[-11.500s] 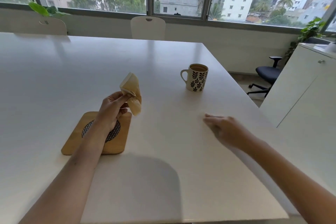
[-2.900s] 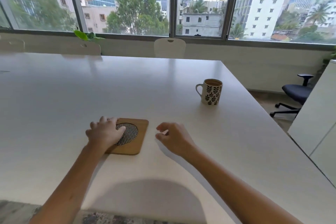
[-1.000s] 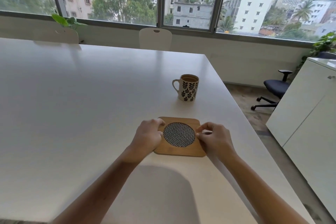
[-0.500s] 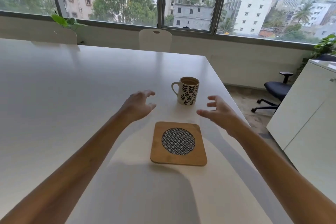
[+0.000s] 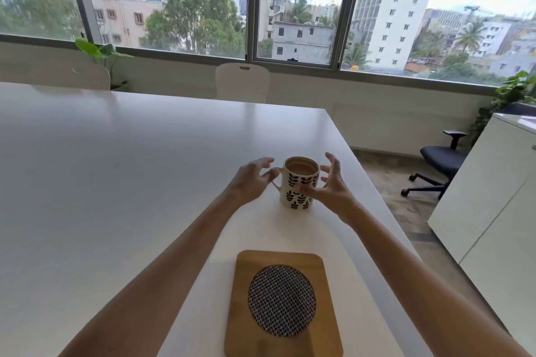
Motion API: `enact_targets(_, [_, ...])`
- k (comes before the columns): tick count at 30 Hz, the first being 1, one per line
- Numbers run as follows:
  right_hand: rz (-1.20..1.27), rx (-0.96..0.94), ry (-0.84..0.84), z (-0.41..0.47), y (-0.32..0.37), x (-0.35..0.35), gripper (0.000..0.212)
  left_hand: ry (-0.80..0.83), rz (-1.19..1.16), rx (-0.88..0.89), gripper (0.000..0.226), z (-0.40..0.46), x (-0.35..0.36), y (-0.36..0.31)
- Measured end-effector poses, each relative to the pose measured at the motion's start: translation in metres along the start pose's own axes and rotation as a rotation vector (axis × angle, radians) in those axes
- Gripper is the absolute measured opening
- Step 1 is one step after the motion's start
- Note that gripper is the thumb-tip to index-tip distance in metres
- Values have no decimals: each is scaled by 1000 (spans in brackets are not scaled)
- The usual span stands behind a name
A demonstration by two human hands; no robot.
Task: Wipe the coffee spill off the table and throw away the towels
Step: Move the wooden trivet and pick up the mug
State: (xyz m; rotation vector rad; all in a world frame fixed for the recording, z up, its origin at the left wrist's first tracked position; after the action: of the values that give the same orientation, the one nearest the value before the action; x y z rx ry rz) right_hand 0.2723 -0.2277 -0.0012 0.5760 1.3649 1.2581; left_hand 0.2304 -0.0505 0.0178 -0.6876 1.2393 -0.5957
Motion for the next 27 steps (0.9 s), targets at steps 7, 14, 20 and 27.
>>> enact_targets(7, [183, 16, 99, 11, -23, 20, 92, 157, -400, -207, 32, 21, 37, 32])
enact_targets(14, [140, 42, 35, 17, -34, 19, 77, 154, -482, -194, 22, 26, 40, 34])
enact_targets(20, [63, 67, 16, 12, -31, 20, 86, 118, -461, -173, 31, 16, 36, 33])
enact_targets(27, [54, 34, 16, 2, -13, 16, 87, 157, -441, -126, 32, 7, 26, 19])
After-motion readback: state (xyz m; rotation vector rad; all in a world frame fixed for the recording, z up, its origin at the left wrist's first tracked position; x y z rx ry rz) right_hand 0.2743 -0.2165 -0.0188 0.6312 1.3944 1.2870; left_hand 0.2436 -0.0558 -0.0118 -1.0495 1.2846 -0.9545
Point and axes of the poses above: each hand's wrist, its own z-axis towards the middle knuckle, its own x-axis out of the palm, y = z × x, the point moved 9 cm from there along z, towards the middle knuckle, and after that the axes turned 5 degrees about -x, right-handed, at the moved point
